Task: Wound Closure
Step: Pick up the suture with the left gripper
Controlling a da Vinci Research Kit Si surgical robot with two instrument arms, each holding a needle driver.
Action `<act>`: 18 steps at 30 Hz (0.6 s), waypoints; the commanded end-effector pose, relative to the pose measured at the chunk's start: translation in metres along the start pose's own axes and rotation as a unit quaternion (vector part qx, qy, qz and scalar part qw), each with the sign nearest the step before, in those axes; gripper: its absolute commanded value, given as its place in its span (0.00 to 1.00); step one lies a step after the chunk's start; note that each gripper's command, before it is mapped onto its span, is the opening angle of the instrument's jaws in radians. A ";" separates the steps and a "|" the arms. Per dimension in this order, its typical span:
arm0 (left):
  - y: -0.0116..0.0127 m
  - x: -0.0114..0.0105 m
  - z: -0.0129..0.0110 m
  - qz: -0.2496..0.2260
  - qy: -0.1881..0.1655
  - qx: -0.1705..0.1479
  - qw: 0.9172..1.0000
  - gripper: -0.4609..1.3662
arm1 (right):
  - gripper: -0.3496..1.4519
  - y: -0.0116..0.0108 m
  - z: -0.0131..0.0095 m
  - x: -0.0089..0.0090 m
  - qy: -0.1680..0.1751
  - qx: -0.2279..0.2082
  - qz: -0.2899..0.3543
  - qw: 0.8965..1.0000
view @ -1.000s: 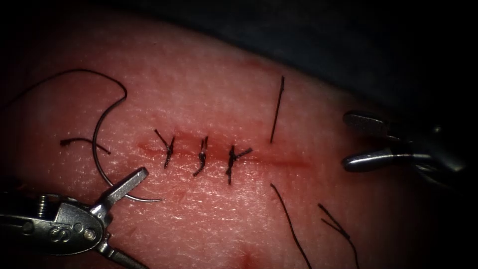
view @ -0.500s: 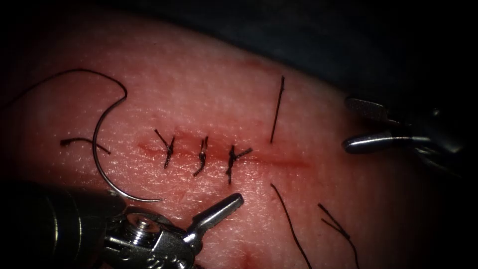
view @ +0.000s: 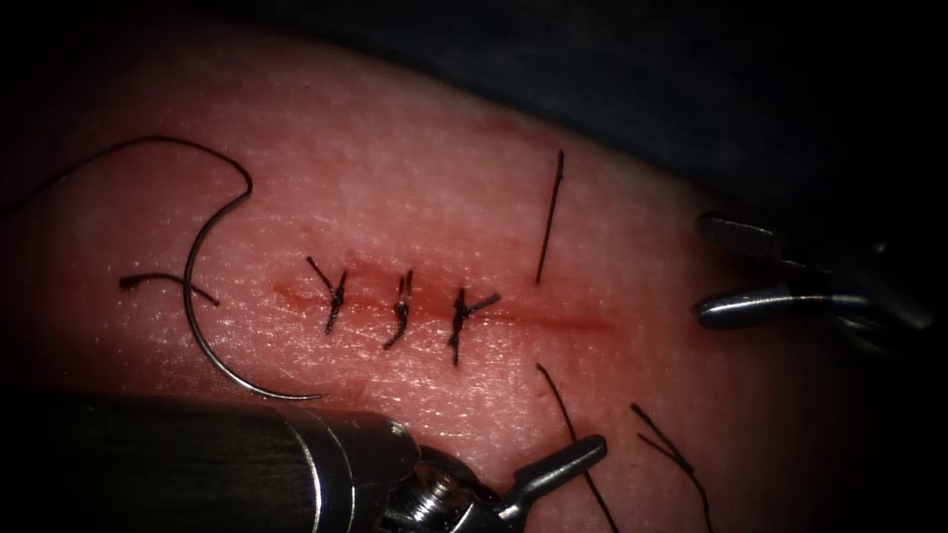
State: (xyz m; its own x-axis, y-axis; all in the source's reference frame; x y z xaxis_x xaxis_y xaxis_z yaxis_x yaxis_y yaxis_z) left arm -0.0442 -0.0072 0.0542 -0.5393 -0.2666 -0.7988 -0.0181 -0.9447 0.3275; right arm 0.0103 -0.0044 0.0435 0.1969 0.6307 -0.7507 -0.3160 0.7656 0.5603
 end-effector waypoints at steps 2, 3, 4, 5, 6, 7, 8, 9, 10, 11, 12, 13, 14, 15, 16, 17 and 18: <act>0.0001 0.0001 0.0006 0.008 0.006 0.001 1.000 0.83 | 0.85 0.0001 -0.0001 0.0000 0.000 0.001 0.000 1.000; 0.0002 0.0002 0.0009 0.016 0.011 0.004 1.000 0.82 | 0.85 0.0000 -0.0001 -0.0001 0.000 0.001 -0.001 1.000; 0.0003 0.0003 0.0011 0.020 0.013 0.007 1.000 0.82 | 0.85 0.0000 -0.0001 -0.0001 0.000 0.001 -0.001 1.000; 0.0004 0.0003 0.0013 0.024 0.014 0.007 1.000 0.82 | 0.85 0.0000 -0.0001 -0.0002 0.000 0.001 -0.001 1.000; 0.0005 0.0004 0.0015 0.025 0.015 0.008 1.000 0.81 | 0.85 0.0000 -0.0001 -0.0002 0.000 0.001 -0.001 1.000; 0.0009 0.0004 0.0018 0.033 0.016 0.008 0.999 0.81 | 0.85 -0.0001 -0.0001 -0.0002 0.000 0.001 -0.001 1.000; 0.0010 0.0005 0.0020 0.034 0.016 0.008 0.999 0.81 | 0.85 -0.0001 -0.0001 -0.0003 0.000 0.001 -0.001 1.000; 0.0012 0.0005 0.0022 0.035 0.017 0.008 0.999 0.81 | 0.84 -0.0001 -0.0001 -0.0003 0.000 0.001 -0.002 1.000; 0.0015 0.0006 0.0025 0.038 0.018 0.008 0.999 0.81 | 0.85 -0.0001 -0.0001 -0.0003 0.000 0.001 -0.002 1.000; 0.0019 0.0006 0.0028 0.043 0.020 0.008 0.999 0.81 | 0.85 -0.0001 -0.0001 -0.0003 0.000 0.001 -0.002 1.000; 0.0021 0.0006 0.0029 0.044 0.021 0.008 0.999 0.80 | 0.85 -0.0001 -0.0001 -0.0003 0.000 0.002 -0.002 1.000; 0.0022 0.0007 0.0031 0.046 0.023 0.008 0.999 0.79 | 0.85 -0.0001 -0.0001 -0.0003 0.000 0.002 -0.002 1.000; 0.0024 0.0007 0.0032 0.054 0.026 0.007 0.998 0.76 | 0.85 -0.0001 -0.0002 -0.0004 0.000 0.002 -0.002 1.000; 0.0025 0.0007 0.0032 0.057 0.027 0.006 0.998 0.73 | 0.85 -0.0001 -0.0002 -0.0004 0.000 0.002 -0.002 1.000; 0.0025 0.0007 0.0032 0.061 0.029 0.006 0.998 0.65 | 0.84 -0.0001 -0.0002 -0.0004 0.000 0.002 -0.002 1.000; 0.0025 0.0007 0.0032 0.068 0.031 0.007 0.997 0.55 | 0.84 -0.0001 -0.0002 -0.0005 0.000 0.002 -0.003 1.000; 0.0025 0.0007 0.0031 0.080 0.031 0.002 0.996 0.31 | 0.84 -0.0002 -0.0002 -0.0005 0.000 0.002 -0.003 1.000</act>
State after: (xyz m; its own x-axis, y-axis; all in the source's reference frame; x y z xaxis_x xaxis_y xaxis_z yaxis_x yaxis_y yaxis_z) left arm -0.0472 -0.0093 0.0562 -0.4796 -0.4366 -0.7611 0.0727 -0.8842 0.4614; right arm 0.0101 -0.0049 0.0438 0.1983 0.6257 -0.7544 -0.3130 0.7698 0.5563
